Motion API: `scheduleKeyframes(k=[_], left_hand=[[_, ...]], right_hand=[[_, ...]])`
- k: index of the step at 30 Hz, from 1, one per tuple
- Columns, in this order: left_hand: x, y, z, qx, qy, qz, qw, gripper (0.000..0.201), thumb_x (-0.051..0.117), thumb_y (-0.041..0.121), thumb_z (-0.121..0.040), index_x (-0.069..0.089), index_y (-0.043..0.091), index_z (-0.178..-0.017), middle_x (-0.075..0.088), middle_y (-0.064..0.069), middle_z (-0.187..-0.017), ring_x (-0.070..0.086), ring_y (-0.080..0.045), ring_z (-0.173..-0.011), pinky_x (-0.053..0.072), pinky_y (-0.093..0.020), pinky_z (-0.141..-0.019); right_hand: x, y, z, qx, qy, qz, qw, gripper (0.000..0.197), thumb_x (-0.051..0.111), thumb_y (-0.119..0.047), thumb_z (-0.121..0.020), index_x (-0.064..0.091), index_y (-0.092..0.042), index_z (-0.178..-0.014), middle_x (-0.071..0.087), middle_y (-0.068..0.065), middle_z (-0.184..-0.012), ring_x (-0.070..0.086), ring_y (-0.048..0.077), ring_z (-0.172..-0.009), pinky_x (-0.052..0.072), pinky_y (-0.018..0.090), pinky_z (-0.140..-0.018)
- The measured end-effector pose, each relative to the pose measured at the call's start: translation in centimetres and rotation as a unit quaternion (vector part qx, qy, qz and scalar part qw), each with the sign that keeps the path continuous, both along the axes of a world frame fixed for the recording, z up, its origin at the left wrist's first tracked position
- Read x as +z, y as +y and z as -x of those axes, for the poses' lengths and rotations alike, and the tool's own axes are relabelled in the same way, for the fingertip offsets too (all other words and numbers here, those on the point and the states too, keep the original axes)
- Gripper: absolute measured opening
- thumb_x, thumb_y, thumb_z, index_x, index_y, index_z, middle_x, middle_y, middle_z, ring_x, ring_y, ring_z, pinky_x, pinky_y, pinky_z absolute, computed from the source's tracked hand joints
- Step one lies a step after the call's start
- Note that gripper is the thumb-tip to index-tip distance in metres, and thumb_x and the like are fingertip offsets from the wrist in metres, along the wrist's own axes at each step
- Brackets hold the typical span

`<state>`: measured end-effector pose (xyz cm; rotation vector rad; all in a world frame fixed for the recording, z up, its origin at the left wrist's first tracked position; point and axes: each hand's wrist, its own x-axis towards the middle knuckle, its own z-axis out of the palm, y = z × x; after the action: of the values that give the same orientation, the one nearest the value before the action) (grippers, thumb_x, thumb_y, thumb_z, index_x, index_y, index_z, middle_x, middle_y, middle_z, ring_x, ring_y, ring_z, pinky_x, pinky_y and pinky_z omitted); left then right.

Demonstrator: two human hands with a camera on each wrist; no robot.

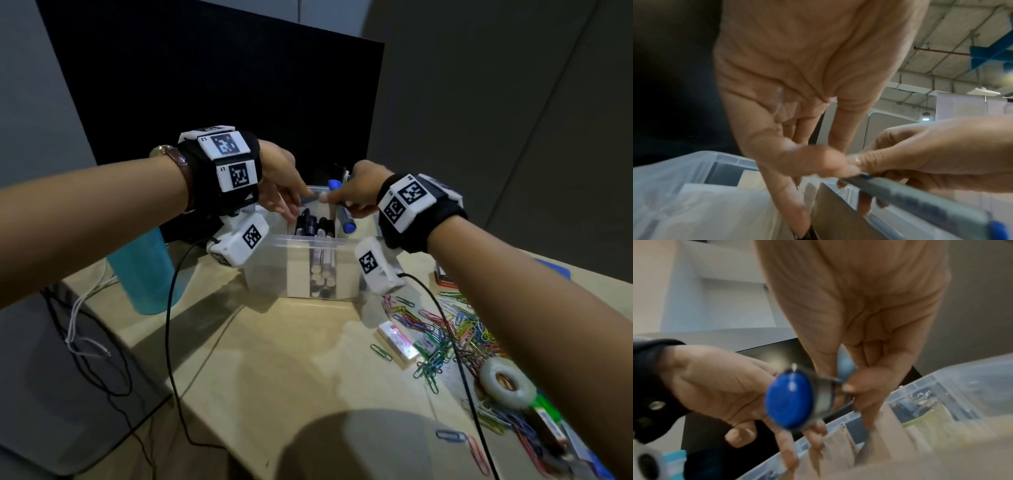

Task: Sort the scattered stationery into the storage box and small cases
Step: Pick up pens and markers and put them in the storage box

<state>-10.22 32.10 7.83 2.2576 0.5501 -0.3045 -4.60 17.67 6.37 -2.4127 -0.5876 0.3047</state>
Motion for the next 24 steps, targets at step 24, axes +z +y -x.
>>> scheduleKeyframes(k=[24], left_hand=[[0.0, -13.6, -1.5, -0.185, -0.242, 0.03, 0.952, 0.018, 0.056, 0.02, -0.098, 0.065, 0.007, -0.106, 0.072, -0.01, -0.091, 0.068, -0.013, -0.066, 0.053, -0.021, -0.051]], right_hand=[[-0.8, -16.5, 0.0, -0.083, -0.079, -0.007, 0.993, 0.023, 0.062, -0.025, -0.093, 0.073, -0.013, -0.076, 0.07, -0.001, -0.064, 0.064, 0.005, -0.054, 0.053, 0.02, -0.052]])
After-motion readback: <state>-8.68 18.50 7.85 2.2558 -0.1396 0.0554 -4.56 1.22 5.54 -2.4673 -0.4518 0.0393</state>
